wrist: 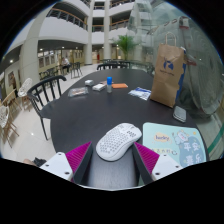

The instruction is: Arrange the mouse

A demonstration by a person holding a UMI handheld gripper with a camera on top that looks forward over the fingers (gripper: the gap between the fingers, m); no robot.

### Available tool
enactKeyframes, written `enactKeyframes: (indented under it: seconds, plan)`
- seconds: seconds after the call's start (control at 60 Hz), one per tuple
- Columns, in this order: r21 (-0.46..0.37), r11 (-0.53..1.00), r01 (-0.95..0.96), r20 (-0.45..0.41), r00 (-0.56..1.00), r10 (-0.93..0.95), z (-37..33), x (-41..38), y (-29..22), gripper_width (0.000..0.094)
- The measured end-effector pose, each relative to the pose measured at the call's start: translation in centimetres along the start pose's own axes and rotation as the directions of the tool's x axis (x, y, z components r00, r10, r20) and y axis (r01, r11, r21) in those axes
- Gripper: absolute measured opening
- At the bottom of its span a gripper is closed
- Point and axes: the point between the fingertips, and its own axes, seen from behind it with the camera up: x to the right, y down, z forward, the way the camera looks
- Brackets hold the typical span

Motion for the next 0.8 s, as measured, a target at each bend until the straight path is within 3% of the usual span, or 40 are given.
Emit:
enactKeyframes:
  seconds: [0.167, 0.2, 0.25, 0.333, 0.4, 0.483, 0.567, 0.6, 0.683, 0.8]
  plan:
    - [-0.020, 0.999, -0.032, -0.020, 0.999, 0.031, 4.6, 0.2, -3.4, 0.0852]
    - [-0.017, 0.999, -0.042, -0.043, 0.998, 0.041, 5.4, 0.5, -3.8, 0.0810]
    - [-0.016, 0.998, -0.068, -0.075, 0.995, 0.066, 6.0, 1.2, -4.3, 0.0582]
    - [-0.038, 0.998, -0.057, -0.057, 0.997, 0.054, 6.1, 0.7, -4.3, 0.0436]
    - [-0.050, 0.998, -0.033, -0.005, 0.999, 0.033, 5.3, -0.6, -4.5, 0.0393]
    - [0.075, 0.997, -0.025, 0.071, 0.997, 0.020, 0.6, -1.2, -8.8, 0.0389]
    - [0.226, 0.974, -0.009, -0.013, 1.000, 0.012, -5.6, 3.1, -13.2, 0.0387]
    - [0.244, 0.970, 0.006, -0.051, 0.999, 0.007, -7.4, 5.2, -13.5, 0.0387]
    - [0.199, 0.980, -0.020, -0.126, 0.991, 0.046, -8.7, 11.0, -11.3, 0.0386]
    - [0.029, 0.994, -0.108, -0.201, 0.973, 0.111, -6.1, 18.0, -2.5, 0.0385]
